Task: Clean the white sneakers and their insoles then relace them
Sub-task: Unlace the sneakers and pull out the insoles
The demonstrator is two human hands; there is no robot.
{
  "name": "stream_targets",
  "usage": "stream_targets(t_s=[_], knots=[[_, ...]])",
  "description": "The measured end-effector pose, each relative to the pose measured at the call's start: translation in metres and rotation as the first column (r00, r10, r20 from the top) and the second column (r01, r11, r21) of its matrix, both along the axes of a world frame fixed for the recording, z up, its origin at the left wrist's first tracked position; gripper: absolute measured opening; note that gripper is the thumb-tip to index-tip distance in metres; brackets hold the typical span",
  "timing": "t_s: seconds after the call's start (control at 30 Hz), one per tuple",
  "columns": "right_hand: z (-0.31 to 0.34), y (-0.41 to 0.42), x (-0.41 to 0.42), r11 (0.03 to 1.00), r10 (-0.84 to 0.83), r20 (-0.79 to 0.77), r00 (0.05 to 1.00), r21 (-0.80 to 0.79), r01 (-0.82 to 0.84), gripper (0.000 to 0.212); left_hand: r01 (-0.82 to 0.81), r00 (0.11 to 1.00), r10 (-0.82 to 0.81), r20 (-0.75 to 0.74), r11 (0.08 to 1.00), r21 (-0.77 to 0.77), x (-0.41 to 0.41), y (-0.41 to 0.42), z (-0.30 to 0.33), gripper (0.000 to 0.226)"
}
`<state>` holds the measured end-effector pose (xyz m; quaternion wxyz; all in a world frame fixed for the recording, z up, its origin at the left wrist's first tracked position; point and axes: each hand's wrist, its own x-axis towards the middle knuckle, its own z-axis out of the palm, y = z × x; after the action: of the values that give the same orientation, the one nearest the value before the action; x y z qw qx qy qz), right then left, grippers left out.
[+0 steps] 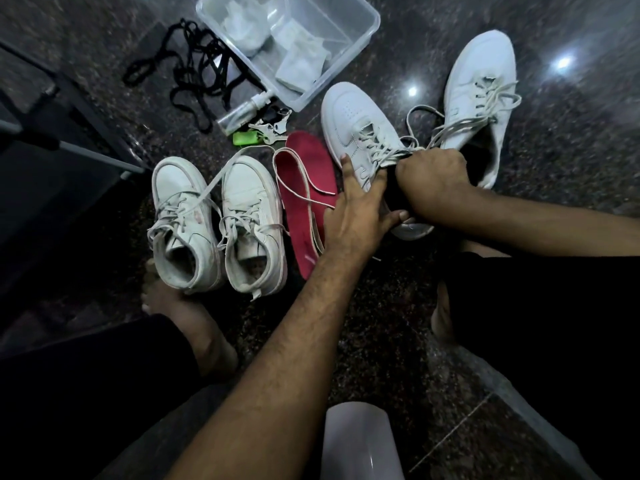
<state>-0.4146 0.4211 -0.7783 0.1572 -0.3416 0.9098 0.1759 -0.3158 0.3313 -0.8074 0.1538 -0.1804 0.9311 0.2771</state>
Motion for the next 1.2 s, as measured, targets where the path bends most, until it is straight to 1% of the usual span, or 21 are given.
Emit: stream_targets(t_s=[0.07,0.13,0.2,0.27,0.3,0.37,0.43,0.5,0.6,0.67,0.73,0.77,0.8,0.83,0.87,0.9,0.93,0.97,1.0,1.1,1.2], knots=[[0.001,0.004,-0.001,1.000,-0.022,0.019,1.000,-0.012,0.022,0.024,-0.002,1.000,0.003,-0.016,1.000,0.023,0.001,0.000,-0.001,0.081],[0.004,0.010,-0.004,0.995,-0.068,0.059,0.996,-0.070,0.072,0.026,-0.011,0.999,0.014,-0.040,0.999,0.053,0.001,-0.002,-0.002,0.083],[0.008,0.015,-0.011,0.971,-0.161,0.180,0.970,-0.145,0.188,0.031,-0.036,0.997,0.042,-0.070,0.995,0.090,0.000,-0.004,-0.003,0.084],[0.013,0.018,-0.017,0.930,-0.252,0.353,0.901,-0.169,0.327,0.027,-0.058,0.993,0.069,-0.100,0.993,0.106,-0.001,-0.004,-0.001,0.084],[0.014,0.019,-0.017,0.916,-0.272,0.402,0.874,-0.169,0.363,0.022,-0.060,0.991,0.072,-0.109,0.993,0.103,-0.001,-0.003,0.000,0.084],[0.012,0.020,-0.014,0.928,-0.246,0.377,0.893,-0.174,0.330,0.017,-0.051,0.992,0.062,-0.109,0.994,0.101,0.000,-0.001,0.001,0.084],[0.007,0.018,-0.009,0.958,-0.179,0.264,0.948,-0.172,0.229,0.027,-0.051,0.993,0.062,-0.104,0.993,0.111,0.000,-0.001,0.000,0.085],[0.004,0.017,-0.005,0.973,-0.105,0.192,0.976,-0.183,0.140,0.035,-0.058,0.993,0.069,-0.099,0.992,0.116,-0.001,-0.003,0.001,0.084],[0.001,0.021,-0.002,0.984,0.010,0.177,0.984,-0.175,0.021,0.046,-0.037,0.991,0.054,-0.122,0.990,0.139,0.001,-0.001,0.001,0.084],[0.001,0.026,-0.002,0.983,0.026,0.186,0.982,-0.183,0.009,0.047,-0.038,0.989,0.070,-0.133,0.973,0.228,0.004,0.000,0.000,0.083],[0.005,0.028,-0.006,0.962,-0.026,0.246,0.969,-0.259,0.091,0.033,-0.079,0.989,0.115,-0.095,0.945,0.319,0.006,-0.002,0.001,0.081],[0.006,0.029,-0.008,0.920,-0.077,0.338,0.938,-0.337,0.197,0.026,-0.099,0.989,0.131,-0.075,0.937,0.335,0.006,-0.003,0.002,0.080],[0.006,0.028,-0.009,0.834,-0.115,0.481,0.869,-0.428,0.348,0.022,-0.111,0.988,0.141,-0.063,0.934,0.339,0.005,-0.006,0.003,0.080],[0.005,0.027,-0.011,0.679,-0.115,0.642,0.758,-0.506,0.532,0.020,-0.120,0.988,0.147,-0.053,0.931,0.345,0.004,-0.008,0.003,0.083],[0.004,0.025,-0.012,0.466,-0.081,0.780,0.621,-0.521,0.715,0.020,-0.125,0.988,0.150,-0.041,0.925,0.358,0.003,-0.009,0.004,0.087],[0.003,0.023,-0.012,0.236,-0.034,0.874,0.486,-0.465,0.853,0.022,-0.124,0.989,0.145,-0.028,0.920,0.371,0.002,-0.011,0.004,0.090],[0.002,0.022,-0.013,0.053,0.018,0.930,0.367,-0.367,0.929,0.026,-0.118,0.991,0.134,-0.016,0.918,0.379,0.001,-0.011,0.004,0.091],[0.001,0.022,-0.013,-0.045,0.064,0.956,0.286,-0.284,0.958,0.029,-0.114,0.992,0.125,-0.004,0.917,0.382,0.001,-0.012,0.004,0.092],[0.001,0.022,-0.013,-0.061,0.092,0.965,0.246,-0.241,0.969,0.031,-0.112,0.993,0.121,0.000,0.919,0.379,0.000,-0.012,0.004,0.092],[0.003,0.028,-0.009,0.066,0.167,0.957,0.238,-0.252,0.966,0.031,-0.111,0.992,0.123,-0.008,0.922,0.372,-0.001,-0.014,0.001,0.086],[0.011,0.034,-0.004,0.159,0.233,0.947,0.222,-0.262,0.952,0.031,-0.096,0.993,0.112,-0.025,0.931,0.353,-0.006,-0.020,-0.005,0.069]])
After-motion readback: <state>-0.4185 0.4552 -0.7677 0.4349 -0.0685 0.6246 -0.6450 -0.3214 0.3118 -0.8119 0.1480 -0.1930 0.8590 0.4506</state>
